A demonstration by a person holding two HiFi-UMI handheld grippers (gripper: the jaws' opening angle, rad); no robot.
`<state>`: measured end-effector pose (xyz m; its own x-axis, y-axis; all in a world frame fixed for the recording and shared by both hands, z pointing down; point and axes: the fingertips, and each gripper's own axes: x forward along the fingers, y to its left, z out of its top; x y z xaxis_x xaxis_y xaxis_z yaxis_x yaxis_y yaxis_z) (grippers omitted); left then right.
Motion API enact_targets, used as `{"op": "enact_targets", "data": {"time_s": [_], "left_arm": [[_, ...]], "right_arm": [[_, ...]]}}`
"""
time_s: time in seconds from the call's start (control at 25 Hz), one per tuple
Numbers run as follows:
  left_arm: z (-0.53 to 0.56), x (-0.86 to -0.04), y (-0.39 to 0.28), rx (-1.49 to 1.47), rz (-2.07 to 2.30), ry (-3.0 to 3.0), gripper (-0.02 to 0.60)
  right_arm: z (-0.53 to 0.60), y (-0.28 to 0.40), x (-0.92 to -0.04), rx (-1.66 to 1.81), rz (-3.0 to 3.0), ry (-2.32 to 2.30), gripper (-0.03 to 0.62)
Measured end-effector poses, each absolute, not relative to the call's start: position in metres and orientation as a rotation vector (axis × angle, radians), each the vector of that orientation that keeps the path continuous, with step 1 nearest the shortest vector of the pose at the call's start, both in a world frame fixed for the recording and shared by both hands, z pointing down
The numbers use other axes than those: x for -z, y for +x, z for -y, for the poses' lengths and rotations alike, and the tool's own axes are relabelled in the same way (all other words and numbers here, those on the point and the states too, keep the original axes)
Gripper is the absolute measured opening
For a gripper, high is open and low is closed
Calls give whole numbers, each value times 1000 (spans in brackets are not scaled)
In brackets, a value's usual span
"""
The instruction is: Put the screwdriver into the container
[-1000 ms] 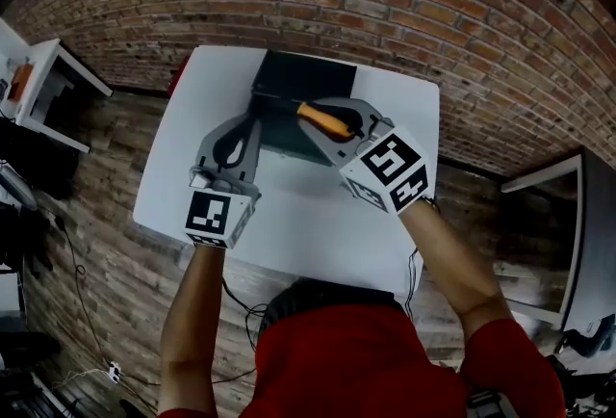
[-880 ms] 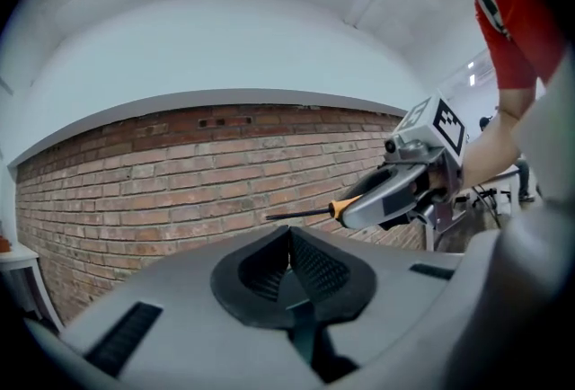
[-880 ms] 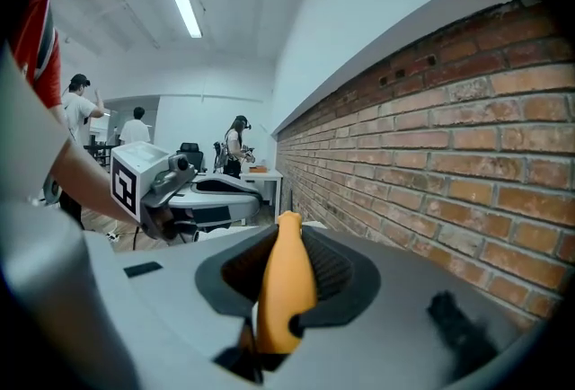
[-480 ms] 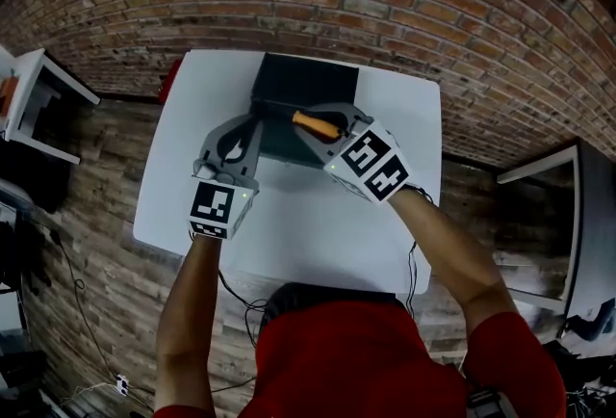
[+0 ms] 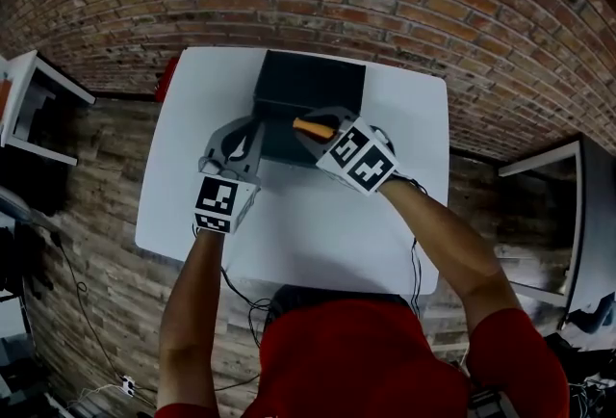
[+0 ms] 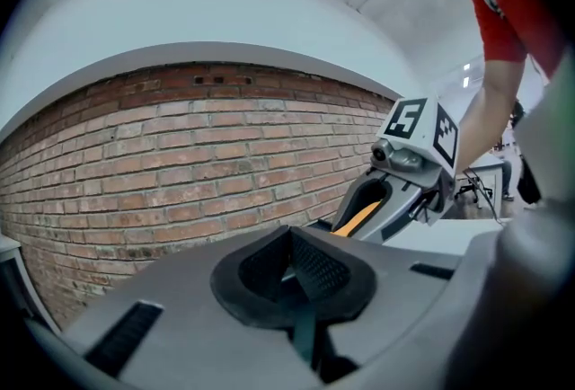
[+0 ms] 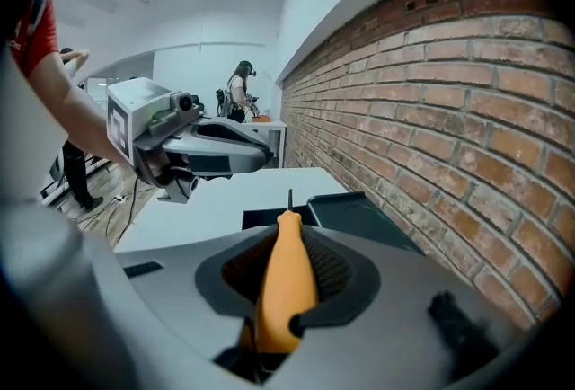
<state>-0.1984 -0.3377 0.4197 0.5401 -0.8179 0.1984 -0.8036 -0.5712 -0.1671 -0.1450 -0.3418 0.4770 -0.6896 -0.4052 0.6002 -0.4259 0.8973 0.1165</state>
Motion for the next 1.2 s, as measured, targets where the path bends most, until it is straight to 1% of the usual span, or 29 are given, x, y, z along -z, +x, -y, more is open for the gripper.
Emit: {"op": "enact_targets", "data": {"time_s": [0.48,1.2], "left_arm": [[359,-442,-210,406,-1421,-2753,14],[371,-471,-212,462,-1397,-2800,14]], "right_arm": [[358,-164,-531,-70,2263,514,91],[364,-170,-581,-126,2077,419,92]]}}
